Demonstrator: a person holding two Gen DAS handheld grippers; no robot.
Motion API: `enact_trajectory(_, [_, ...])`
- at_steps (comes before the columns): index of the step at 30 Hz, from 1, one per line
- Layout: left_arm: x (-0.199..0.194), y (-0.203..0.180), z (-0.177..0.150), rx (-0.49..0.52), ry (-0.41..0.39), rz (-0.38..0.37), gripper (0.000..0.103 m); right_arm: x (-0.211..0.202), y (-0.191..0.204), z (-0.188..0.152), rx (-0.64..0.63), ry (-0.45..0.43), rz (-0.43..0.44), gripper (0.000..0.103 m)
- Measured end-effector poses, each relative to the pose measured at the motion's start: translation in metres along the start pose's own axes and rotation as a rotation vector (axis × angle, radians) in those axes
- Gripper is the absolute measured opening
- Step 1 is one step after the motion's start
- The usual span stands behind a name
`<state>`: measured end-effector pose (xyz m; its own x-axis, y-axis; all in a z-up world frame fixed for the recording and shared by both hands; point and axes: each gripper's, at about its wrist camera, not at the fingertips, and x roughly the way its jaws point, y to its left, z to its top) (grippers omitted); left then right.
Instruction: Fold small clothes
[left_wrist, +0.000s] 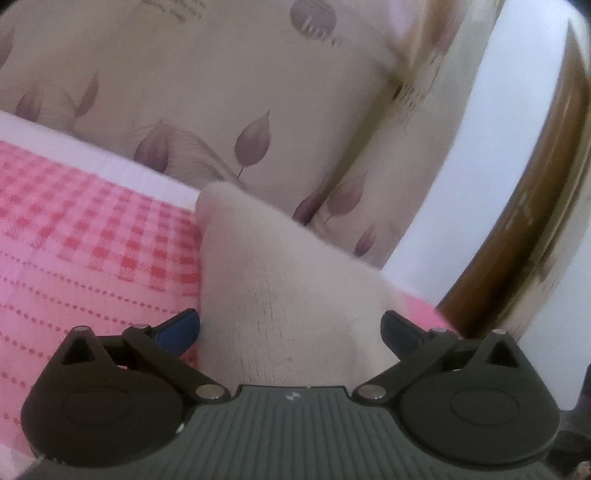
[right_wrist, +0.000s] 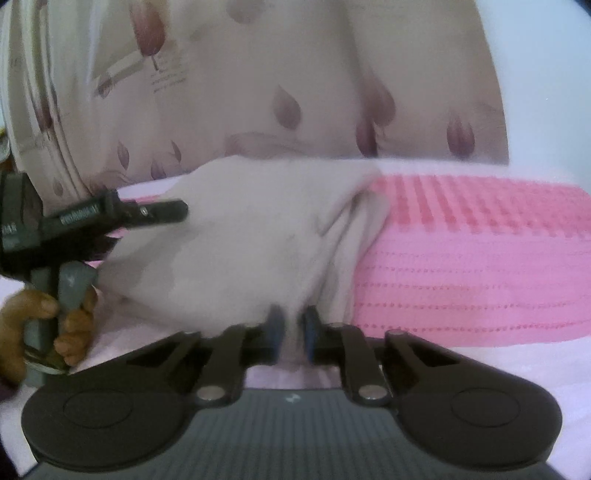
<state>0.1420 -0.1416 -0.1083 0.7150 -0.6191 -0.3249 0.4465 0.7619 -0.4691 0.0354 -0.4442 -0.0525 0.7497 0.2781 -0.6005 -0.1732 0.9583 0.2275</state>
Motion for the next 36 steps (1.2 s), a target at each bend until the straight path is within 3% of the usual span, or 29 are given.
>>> enact_trajectory(3, [-0.007,-0.008,-0.001,0.034,-0.040,-0.009,0.103,-0.008,0.008,0.003,-0.113,-0.008,-0.077,0.007])
enact_trajectory(8, [-0.008,-0.022,-0.007,0.083,-0.051,-0.018,0.103,-0.028,-0.009,0.010,-0.141,0.010,-0.167,0.001])
enact_trajectory(10, [-0.006,-0.021,-0.007,0.069,-0.044,-0.016,0.103,-0.032,-0.023,0.005,-0.056,0.010,-0.092,0.001])
enact_trajectory(13, [-0.009,-0.015,-0.007,0.044,-0.048,-0.034,0.103,-0.039,-0.029,0.004,0.040,-0.033,-0.088,0.002])
enact_trajectory(15, [-0.008,-0.015,-0.007,0.045,-0.044,-0.036,0.103,-0.042,-0.038,0.009,0.148,-0.082,0.008,0.002])
enact_trajectory(18, [-0.009,-0.014,-0.007,0.040,-0.045,-0.040,0.103,-0.028,-0.032,0.020,0.182,-0.080,0.078,0.005])
enact_trajectory(24, [-0.009,-0.009,-0.007,-0.002,-0.050,-0.039,0.103,0.019,-0.011,0.031,0.113,0.003,0.029,0.007])
enact_trajectory(27, [-0.009,-0.004,-0.007,-0.034,-0.046,-0.035,0.103,0.030,-0.008,0.029,0.106,0.005,0.049,0.005])
enact_trajectory(31, [-0.012,-0.010,-0.008,-0.013,-0.053,-0.042,0.103,0.015,0.003,0.030,-0.063,-0.032,-0.100,0.001])
enact_trajectory(33, [-0.010,-0.011,-0.008,-0.005,-0.045,-0.031,0.103,0.009,-0.019,0.035,-0.032,-0.022,-0.158,0.001])
enact_trajectory(34, [-0.010,-0.011,-0.008,-0.007,-0.045,-0.038,0.103,0.006,-0.033,0.036,0.015,-0.032,-0.146,0.002])
enact_trajectory(36, [-0.010,-0.009,-0.007,-0.011,-0.046,-0.053,0.103,-0.009,-0.047,0.039,0.100,-0.101,-0.040,0.002])
